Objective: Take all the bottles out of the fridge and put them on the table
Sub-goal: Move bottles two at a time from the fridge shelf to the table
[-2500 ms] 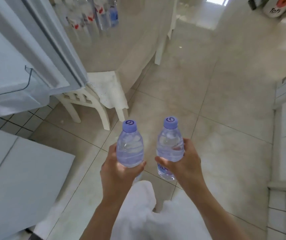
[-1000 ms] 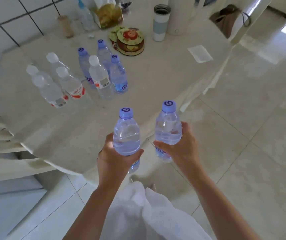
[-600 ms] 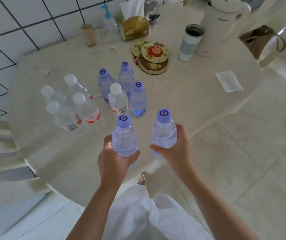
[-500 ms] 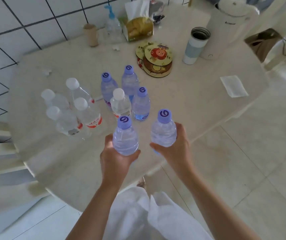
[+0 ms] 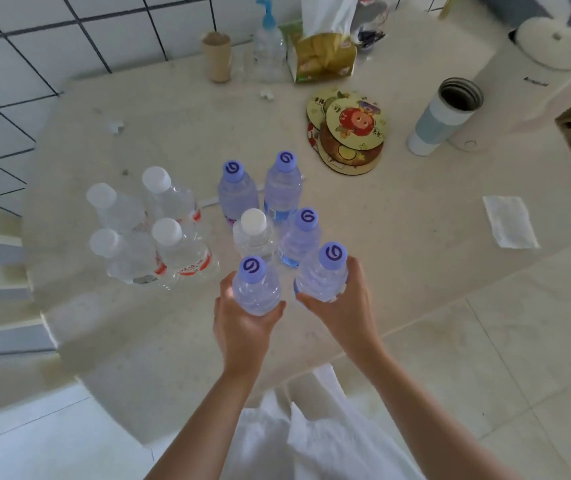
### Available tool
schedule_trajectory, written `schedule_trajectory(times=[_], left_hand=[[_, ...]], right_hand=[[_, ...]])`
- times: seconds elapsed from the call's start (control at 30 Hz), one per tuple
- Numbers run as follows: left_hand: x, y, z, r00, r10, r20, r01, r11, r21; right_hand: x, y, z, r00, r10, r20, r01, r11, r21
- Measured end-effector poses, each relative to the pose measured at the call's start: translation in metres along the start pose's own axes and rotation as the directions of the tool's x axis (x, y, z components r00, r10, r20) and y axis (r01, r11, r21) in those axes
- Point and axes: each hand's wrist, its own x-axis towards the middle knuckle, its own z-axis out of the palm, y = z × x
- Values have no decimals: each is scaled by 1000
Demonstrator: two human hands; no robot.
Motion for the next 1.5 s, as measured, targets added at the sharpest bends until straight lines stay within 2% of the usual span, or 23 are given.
schedule_trajectory(times=[0.1,0.23,0.43,0.6,0.83,1.07,1.3,1.5], left_hand=[[-3,-2,10,997,-55,-55,55,998,-10],[-10,-4,23,986,-115,-125,114,993,-10],[-15,-7,35,977,-94,-192,113,989,91],[-20,-11,37,979,-67,-191,90,990,111],[-18,-18,29,994,-34,-102,45,993,111],[-14,-23,26,998,-6,-55,13,991,135],[-9,-25,19,996,84,13,-85,987,133],[-14,-21,19,999,5,38,-7,999,54]], right_hand=[[9,7,2,996,-60,61,56,996,65],[23,16,5,967,-68,247,46,994,94],[25,35,3,940,-67,336,34,994,103],[27,54,3,952,-18,305,-9,996,88],[22,73,2,967,11,253,-22,999,42],[20,76,4,967,16,255,-25,999,31],[12,72,2,985,-24,169,13,998,64],[8,80,4,986,29,166,-44,995,89]])
